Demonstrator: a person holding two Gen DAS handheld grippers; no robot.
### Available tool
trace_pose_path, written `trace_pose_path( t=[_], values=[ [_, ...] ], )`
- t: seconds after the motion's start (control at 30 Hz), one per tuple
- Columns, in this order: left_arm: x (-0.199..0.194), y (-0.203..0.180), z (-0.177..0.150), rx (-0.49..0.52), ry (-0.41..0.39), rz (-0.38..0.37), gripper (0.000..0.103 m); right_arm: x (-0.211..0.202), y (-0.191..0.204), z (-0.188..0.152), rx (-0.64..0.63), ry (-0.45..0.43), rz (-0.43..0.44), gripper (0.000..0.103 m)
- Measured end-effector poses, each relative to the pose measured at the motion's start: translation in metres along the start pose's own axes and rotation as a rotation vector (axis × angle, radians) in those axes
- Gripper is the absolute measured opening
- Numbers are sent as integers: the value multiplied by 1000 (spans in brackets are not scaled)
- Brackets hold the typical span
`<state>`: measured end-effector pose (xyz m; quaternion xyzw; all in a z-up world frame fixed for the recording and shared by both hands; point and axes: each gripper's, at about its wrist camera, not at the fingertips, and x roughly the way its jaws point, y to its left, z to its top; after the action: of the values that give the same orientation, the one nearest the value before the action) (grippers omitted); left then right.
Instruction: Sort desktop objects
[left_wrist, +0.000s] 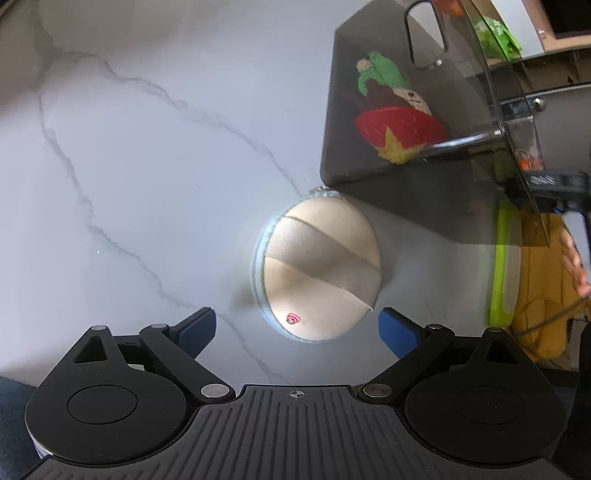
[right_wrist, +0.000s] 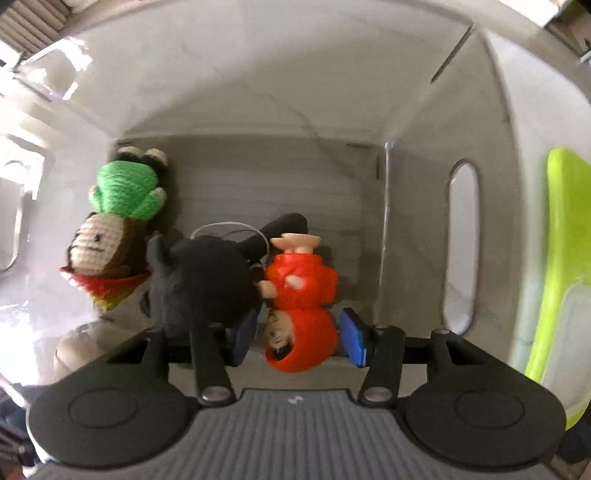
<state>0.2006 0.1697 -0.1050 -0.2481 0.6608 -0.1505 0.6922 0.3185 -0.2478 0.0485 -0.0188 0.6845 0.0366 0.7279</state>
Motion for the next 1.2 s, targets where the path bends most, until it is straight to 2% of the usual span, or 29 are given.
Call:
trace_pose_path(
  t=[0.13,0.2,0.23,0.3,0.37,0.43,0.5,0.6,0.67,0.7,0.73,0.77,0.83,0.97,1.1,1.2],
  values=[
    [0,4,1,-38,-1,-23,98,-53,2,-26,-5,-192,41,57],
    [0,7,2,-47,5,-36,98,-84,1,-45,-10,-325,109,59],
    [2,6,2,-46,9,-39,98,-95,0,-59,-36,-388,187,62],
    [5,3,3,-39,15,-41,98,-116,-1,-92,-97,-514,367,84],
    [6,1,4,-34,15,-44,98,-118,2,-124,-147,-555,530,90],
    [6,-1,6,-36,8,-50,98,-101,9,-148,-158,-533,609,90],
    [7,-1,9,-49,-9,-58,98,-71,18,-163,-122,-505,640,89],
    [8,1,11,-65,-42,-93,98,-19,23,-164,-19,-448,692,82],
    [9,6,10,-86,-65,-116,98,21,21,-161,68,-395,753,81],
    [10,9,9,-93,-71,-126,93,37,23,-158,96,-375,773,80],
    [10,11,8,-98,-74,-135,71,44,25,-157,110,-363,780,80],
    [10,13,7,-103,-77,-144,54,47,26,-157,110,-361,780,80],
    [11,18,6,-129,-69,-184,49,46,27,-159,100,-368,777,80],
    [12,22,3,-190,-59,-218,46,51,27,-167,127,-379,811,80],
    [22,22,3,-272,9,-300,38,80,28,-183,227,-346,875,81],
    [29,20,3,-308,44,-317,38,102,28,-189,334,-328,938,81]
  ],
)
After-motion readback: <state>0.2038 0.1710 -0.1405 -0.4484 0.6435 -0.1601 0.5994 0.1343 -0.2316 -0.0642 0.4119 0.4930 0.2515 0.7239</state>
